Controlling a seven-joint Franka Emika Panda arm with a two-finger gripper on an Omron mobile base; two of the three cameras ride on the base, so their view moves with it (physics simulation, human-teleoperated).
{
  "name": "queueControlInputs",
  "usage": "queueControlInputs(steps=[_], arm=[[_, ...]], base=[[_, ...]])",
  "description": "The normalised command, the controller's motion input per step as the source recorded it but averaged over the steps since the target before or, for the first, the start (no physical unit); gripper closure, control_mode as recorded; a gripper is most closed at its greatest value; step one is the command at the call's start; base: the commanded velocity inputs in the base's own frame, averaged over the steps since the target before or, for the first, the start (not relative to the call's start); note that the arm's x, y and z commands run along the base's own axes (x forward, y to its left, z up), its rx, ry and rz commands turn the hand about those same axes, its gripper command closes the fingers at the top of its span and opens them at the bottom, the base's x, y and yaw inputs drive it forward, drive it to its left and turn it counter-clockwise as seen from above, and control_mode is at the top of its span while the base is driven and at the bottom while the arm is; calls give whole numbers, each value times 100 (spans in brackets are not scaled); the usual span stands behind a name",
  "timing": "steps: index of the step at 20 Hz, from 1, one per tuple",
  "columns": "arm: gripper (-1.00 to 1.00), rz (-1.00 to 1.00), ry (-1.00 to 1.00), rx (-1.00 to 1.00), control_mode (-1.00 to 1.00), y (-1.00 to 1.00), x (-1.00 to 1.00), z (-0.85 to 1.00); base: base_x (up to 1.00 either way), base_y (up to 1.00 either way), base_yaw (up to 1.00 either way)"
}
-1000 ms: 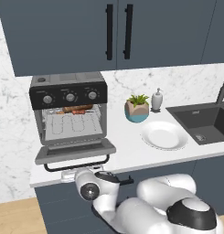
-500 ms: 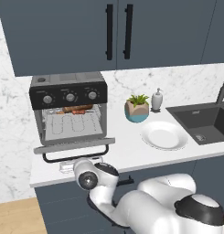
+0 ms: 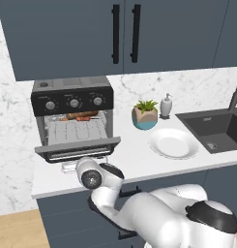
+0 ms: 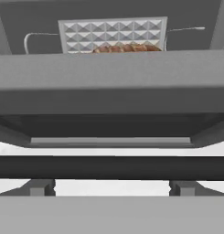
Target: Pick up the kebab skewer and baguette bread, and place them inside the toaster oven. Close the toaster oven door and start by setting the timer.
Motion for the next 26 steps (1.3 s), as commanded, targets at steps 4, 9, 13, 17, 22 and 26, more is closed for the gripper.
queueControlInputs(steps=[4,9,13,17,22,26], arm=[[-100,0,0,0,-100,0,22,32],[-100,0,0,0,-100,0,30,29],[-100,0,1,0,-100,0,34,18],[-100,0,4,0,-100,0,32,11],[-100,0,5,0,-100,0,32,7],[-100,0,1,0,-100,0,38,11]], base=[[0,0,0],[0,0,0],[0,0,0],[0,0,0],[0,0,0],[0,0,0]])
